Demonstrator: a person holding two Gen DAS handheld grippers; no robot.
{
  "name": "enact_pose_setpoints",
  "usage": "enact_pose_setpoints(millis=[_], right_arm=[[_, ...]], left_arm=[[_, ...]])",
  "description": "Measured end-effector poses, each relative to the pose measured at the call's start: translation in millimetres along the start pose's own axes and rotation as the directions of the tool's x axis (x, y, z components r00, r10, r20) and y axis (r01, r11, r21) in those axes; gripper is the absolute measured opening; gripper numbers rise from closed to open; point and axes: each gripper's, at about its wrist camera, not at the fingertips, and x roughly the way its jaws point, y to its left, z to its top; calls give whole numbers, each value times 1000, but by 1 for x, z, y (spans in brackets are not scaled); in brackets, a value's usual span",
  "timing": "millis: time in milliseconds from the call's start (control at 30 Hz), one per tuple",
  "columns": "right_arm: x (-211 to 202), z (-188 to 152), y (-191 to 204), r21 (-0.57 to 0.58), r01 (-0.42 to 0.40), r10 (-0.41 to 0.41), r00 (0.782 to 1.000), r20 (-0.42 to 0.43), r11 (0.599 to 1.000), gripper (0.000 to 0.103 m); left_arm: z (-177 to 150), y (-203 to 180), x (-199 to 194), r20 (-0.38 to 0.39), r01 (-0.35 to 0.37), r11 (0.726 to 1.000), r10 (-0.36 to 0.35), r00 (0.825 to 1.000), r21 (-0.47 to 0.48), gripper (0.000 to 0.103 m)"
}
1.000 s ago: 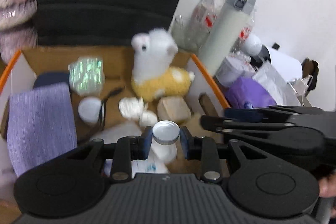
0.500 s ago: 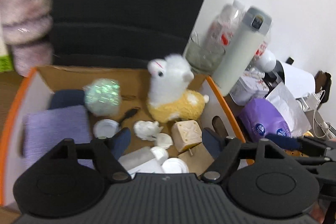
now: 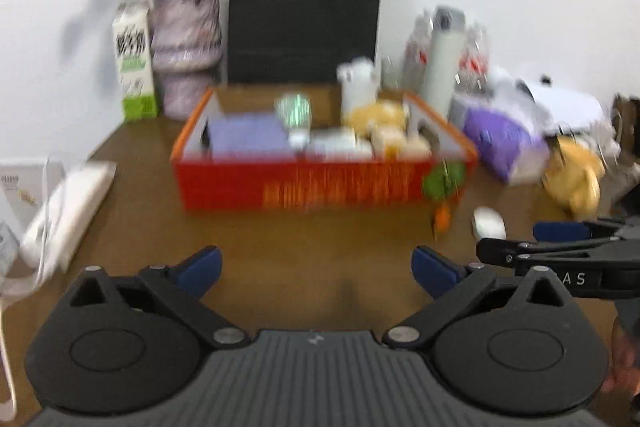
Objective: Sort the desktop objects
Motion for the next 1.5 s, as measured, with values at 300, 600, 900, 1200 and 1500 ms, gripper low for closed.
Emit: enact_pose_setpoints(millis=[300,600,900,1200,1500], right_arm=[[-78,-105,19,-26,-92,93,996,18,995,88],[-92,-134,25,10,-113,113,993,42,994,90],[-83,-122,7,90,-130,127,991,35,987,90],[20,-11,-55,42,75,-76,997,23,996,54],[70,13,-89,33,53,-52,999,-6,998,21]], left_arm=[[-107,5,-76,66,48,998,-45,997,-44,103],[-119,5,-68,17,-15,998,16,1000,-55,103],[-100,-5,-54,12,42,999,-42,999,4,103],[10,-58,60,26,288,944,-296,955,163,103],[41,-84,156,-75,345,930,-338,938,125,54]])
